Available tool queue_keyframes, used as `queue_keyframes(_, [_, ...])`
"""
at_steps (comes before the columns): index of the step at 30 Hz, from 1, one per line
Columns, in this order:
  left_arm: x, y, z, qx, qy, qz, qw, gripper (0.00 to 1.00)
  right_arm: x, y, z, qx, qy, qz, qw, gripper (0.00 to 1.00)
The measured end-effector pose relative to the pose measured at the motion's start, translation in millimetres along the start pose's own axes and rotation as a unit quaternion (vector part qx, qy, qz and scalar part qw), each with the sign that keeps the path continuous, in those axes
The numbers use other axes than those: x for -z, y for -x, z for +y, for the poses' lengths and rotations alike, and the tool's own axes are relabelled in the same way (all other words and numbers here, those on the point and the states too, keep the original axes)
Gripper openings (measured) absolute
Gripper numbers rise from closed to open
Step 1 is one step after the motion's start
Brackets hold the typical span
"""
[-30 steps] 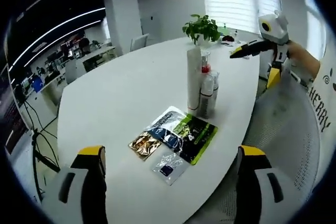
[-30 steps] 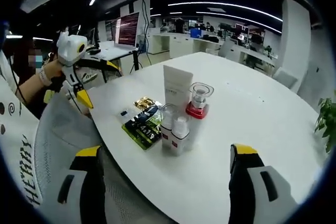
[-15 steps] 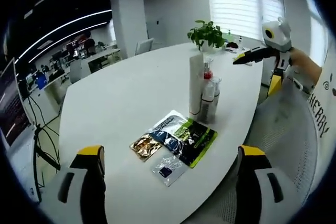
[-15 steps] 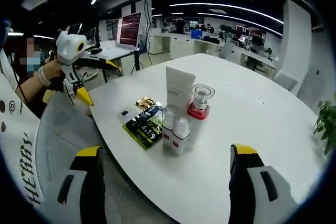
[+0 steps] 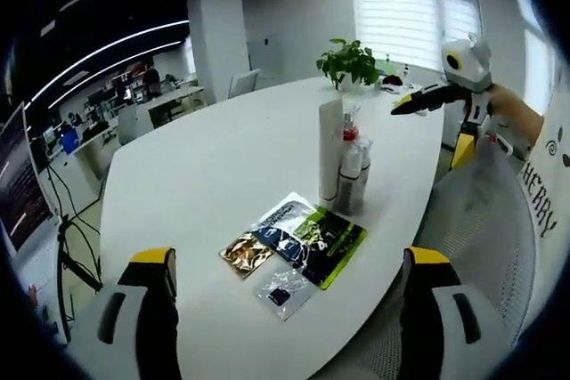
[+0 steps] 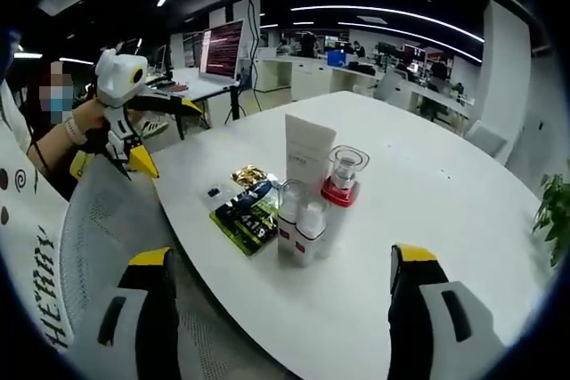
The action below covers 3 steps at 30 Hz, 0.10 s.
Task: Arrange the skincare products in the storage area until every visible bottle or jar stands upright without overlapping.
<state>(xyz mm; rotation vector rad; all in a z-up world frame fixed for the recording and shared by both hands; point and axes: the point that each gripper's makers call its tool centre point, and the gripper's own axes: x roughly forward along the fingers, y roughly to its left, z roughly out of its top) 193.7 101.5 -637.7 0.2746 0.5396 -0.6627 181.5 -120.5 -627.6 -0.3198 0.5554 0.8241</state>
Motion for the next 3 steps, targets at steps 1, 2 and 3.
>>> queue_keyframes(1, [1.1,-0.3,-0.9,0.001,-0.001,0.002,1.0000,0.99,0.3,-0.1,0.0,0.000,0.000,0.000,1.0000,1.00])
queue_keyframes(2, [1.8,-0.4,-1.5,0.002,-0.001,0.003,1.0000,0.99,0.6,-0.2,-0.1,0.000,-0.001,0.001,1.0000,1.00])
queue_keyframes(3, [2.3,-0.5,-2.2,0.003,-0.001,0.003,1.0000,0.99,0.6,-0.1,0.2,0.000,-0.002,0.000,1.0000,1.00])
